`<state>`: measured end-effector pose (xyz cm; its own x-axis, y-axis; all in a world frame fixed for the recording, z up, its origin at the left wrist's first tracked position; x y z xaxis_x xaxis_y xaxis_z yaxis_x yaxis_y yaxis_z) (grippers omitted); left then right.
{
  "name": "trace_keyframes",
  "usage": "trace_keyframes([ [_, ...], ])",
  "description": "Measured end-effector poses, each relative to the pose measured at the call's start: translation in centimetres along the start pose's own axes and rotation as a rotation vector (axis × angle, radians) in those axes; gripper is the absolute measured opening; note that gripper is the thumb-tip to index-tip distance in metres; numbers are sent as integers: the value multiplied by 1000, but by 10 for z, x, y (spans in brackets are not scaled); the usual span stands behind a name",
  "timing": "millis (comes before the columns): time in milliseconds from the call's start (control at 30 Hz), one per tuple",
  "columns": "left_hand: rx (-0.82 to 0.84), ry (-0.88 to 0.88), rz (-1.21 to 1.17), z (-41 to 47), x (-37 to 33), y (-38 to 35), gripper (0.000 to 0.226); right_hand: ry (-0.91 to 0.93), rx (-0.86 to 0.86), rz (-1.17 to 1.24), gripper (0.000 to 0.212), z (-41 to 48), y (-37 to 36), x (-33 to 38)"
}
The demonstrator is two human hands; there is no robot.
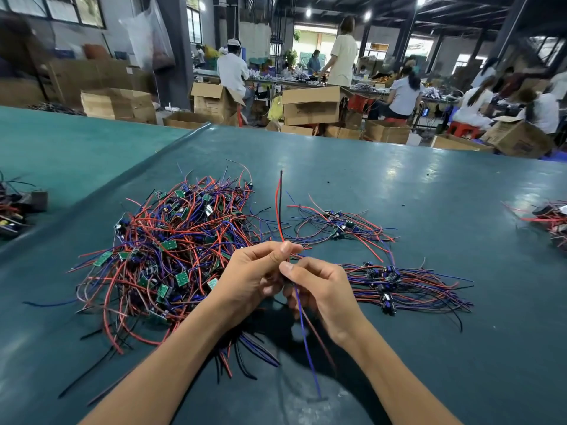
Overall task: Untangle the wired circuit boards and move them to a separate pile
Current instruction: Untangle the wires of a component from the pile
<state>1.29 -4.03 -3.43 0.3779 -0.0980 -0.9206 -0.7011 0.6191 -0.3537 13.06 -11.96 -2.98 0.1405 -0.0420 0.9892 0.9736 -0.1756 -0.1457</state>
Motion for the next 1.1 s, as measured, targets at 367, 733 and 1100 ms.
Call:
trace_keyframes([
  [367, -21, -7, 34, -1, 0, 0, 33, 109, -9, -121, 17, 1, 1, -5],
  [733, -109, 19, 25, 4, 7, 3, 35, 185, -69, -174, 27, -7, -6, 5],
  [1100, -274, 69, -155, 7, 0, 3, 27, 219, 63, -157, 24, -17, -11, 7],
])
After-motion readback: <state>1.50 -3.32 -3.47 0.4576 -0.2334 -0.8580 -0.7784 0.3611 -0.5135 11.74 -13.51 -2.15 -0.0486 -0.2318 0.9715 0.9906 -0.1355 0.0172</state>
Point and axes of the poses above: each hand's wrist, its own z-axis towards the middle knuckle, its own y-axis out of the back of the hand, x = y × z, the point moved 2 cm from there along z, towards the middle knuckle, and after that the axes turned 4 degrees about -y, right-handed, at the moved point
